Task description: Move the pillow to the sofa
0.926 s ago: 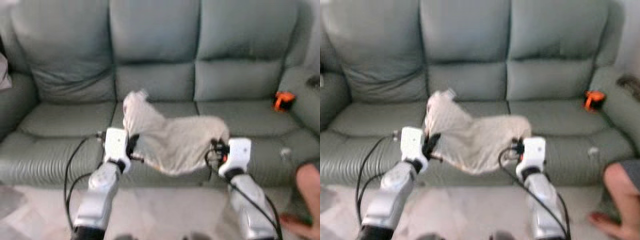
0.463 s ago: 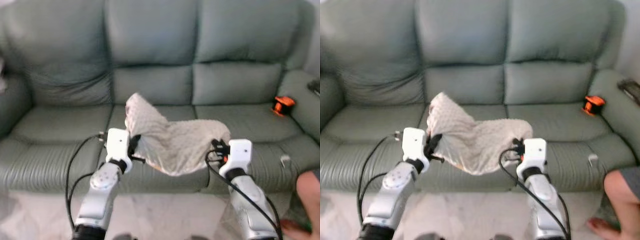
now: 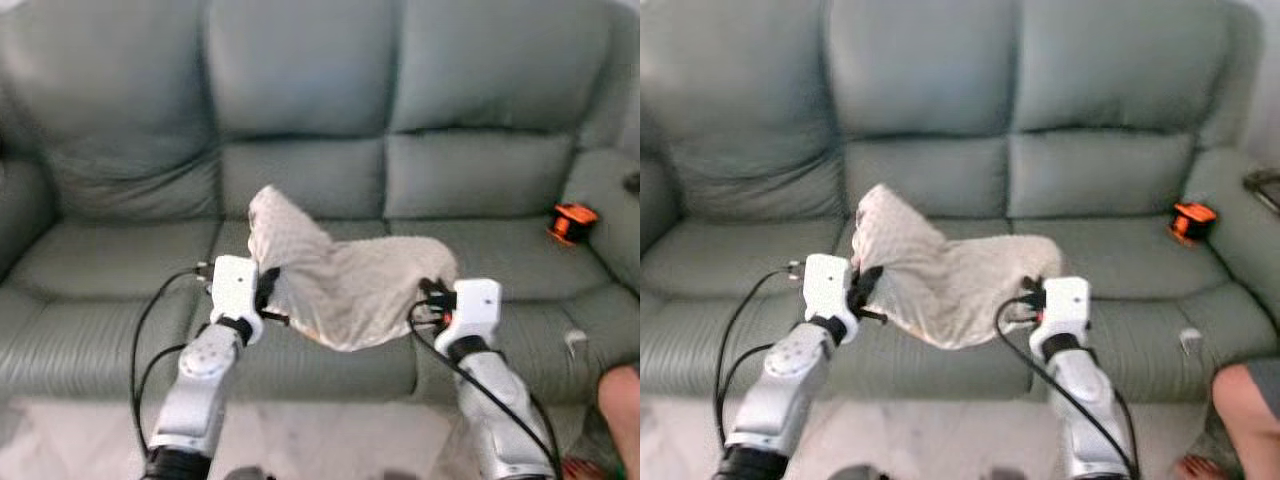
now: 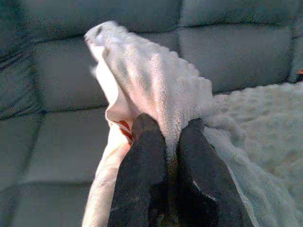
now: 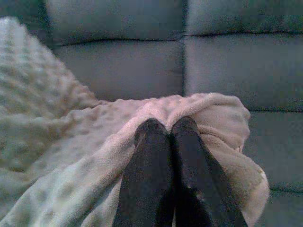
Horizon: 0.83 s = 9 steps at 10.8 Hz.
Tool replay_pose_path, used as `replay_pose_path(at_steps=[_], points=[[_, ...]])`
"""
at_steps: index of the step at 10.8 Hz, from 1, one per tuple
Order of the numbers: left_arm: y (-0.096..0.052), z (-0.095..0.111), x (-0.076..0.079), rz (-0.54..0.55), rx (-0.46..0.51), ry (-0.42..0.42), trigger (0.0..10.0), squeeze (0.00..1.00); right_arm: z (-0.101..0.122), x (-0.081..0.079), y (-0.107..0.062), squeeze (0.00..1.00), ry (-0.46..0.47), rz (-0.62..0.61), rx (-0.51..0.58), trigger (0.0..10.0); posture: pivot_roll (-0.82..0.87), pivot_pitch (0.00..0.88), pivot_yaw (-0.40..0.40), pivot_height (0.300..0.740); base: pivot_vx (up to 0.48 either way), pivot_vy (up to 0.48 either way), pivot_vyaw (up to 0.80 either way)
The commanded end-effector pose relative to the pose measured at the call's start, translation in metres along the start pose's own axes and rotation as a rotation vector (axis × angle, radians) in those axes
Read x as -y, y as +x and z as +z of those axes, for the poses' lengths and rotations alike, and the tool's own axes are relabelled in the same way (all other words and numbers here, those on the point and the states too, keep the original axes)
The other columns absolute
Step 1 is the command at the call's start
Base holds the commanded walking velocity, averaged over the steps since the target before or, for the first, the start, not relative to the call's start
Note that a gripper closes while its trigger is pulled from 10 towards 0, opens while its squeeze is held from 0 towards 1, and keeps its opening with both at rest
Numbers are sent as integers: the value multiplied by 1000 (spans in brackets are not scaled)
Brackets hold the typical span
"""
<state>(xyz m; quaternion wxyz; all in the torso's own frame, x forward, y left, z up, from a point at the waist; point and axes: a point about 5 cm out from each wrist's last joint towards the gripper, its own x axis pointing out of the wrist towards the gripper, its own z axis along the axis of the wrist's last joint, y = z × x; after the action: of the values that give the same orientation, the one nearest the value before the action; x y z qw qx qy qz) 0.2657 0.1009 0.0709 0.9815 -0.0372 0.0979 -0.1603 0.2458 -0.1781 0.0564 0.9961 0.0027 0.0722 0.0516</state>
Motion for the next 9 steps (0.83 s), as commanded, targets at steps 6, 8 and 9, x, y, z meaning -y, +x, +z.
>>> replay_pose_path(at_steps=[6, 8, 9], points=[[1, 7, 5, 3, 38, -8, 10000, 0, 6, -4, -1, 0, 20, 17, 29, 10000, 2, 0, 18, 740, 181, 0, 0], [1, 7, 3, 2, 31, -11, 10000, 0, 4, -7, -2, 0, 26, 21, 23, 10000, 7, 0, 15, 740, 0, 382, 0], [1, 7, 4, -2, 30, -9, 10000, 0, 4, -7, -2, 0, 26, 22, 23, 10000, 5, 0, 16, 740, 0, 480, 0]])
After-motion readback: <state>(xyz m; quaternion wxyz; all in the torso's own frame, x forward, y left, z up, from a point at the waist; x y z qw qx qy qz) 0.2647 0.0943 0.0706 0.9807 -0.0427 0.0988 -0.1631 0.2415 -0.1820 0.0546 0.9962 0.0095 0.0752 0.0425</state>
